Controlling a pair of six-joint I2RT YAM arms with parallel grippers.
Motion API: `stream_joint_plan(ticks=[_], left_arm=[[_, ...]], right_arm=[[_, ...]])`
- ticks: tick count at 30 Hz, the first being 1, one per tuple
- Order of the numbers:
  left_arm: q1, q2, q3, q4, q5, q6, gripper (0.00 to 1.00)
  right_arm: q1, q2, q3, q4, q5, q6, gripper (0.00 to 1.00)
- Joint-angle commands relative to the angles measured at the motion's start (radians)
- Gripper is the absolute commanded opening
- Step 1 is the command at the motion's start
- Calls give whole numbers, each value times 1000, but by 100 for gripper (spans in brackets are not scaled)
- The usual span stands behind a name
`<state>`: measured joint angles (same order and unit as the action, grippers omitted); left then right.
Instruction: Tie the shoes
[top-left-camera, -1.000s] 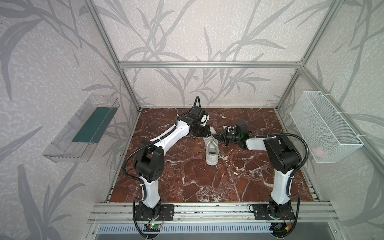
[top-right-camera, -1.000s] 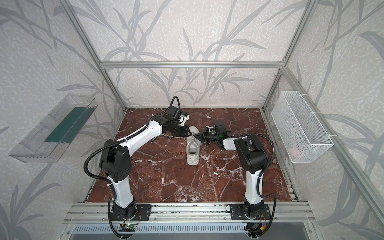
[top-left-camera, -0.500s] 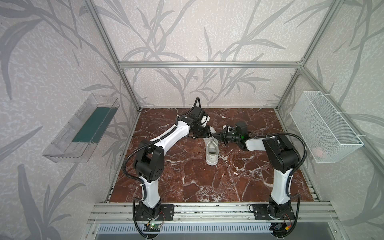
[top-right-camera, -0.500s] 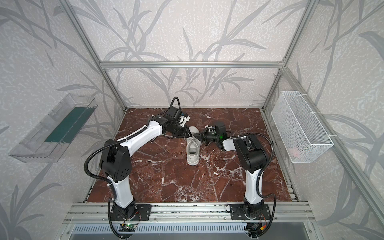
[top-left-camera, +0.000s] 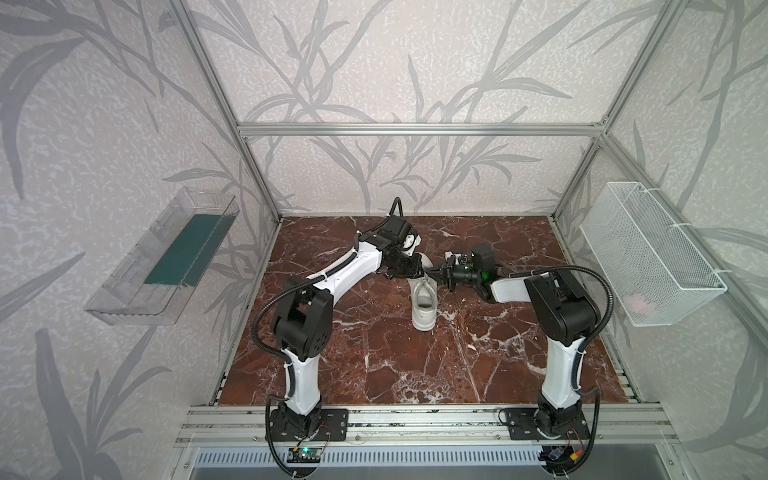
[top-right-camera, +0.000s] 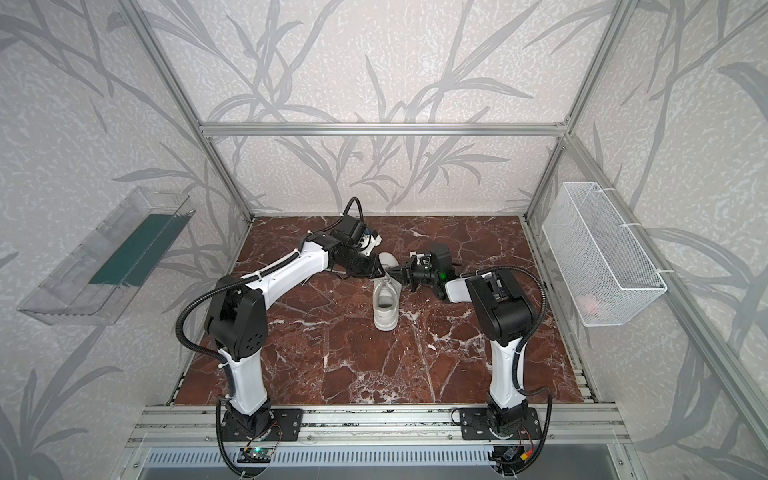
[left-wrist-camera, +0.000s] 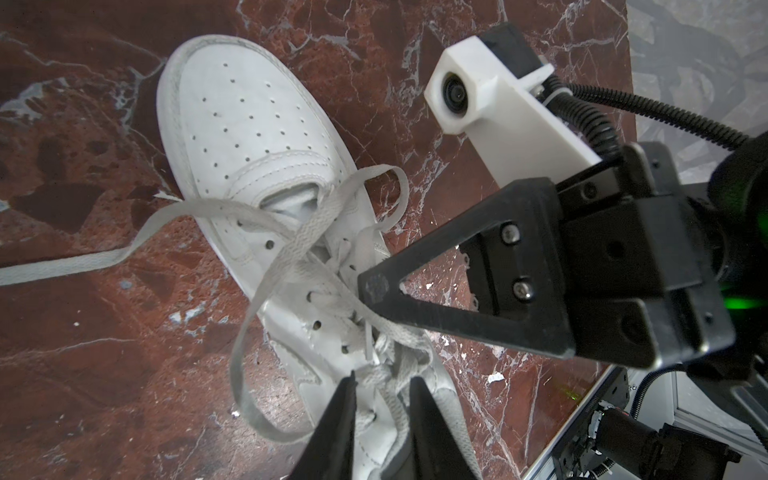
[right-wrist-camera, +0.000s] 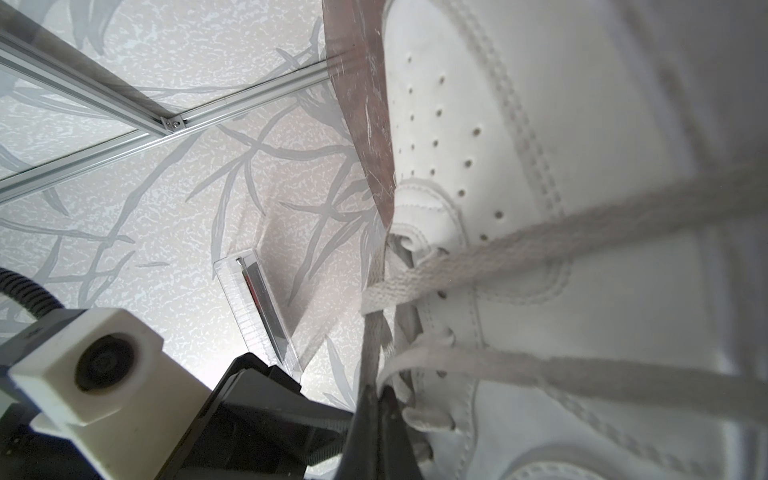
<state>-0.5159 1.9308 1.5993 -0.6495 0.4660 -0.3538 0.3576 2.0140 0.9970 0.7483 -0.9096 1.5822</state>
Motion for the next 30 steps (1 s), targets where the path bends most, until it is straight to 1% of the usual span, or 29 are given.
stream_joint_plan(ticks=[1, 8, 21, 26, 28, 30], left_arm=[[0, 21, 16, 10, 11, -9, 26], [0, 35, 13, 21, 22, -17, 24], [2, 51, 17, 43, 10, -22, 11], [2, 48, 17, 37, 3, -17, 0], [5, 43, 17, 32, -6, -13, 0], [5, 36, 20, 23, -10, -7, 0]], right_arm=[[6, 4, -8, 41, -17, 5, 0], [7, 6, -15, 77, -19, 29, 0], [9, 1, -30, 84, -20, 24, 0], [9, -1, -35, 88, -20, 23, 0], [9, -3, -37, 90, -22, 23, 0], [8, -6, -39, 91, -21, 24, 3]])
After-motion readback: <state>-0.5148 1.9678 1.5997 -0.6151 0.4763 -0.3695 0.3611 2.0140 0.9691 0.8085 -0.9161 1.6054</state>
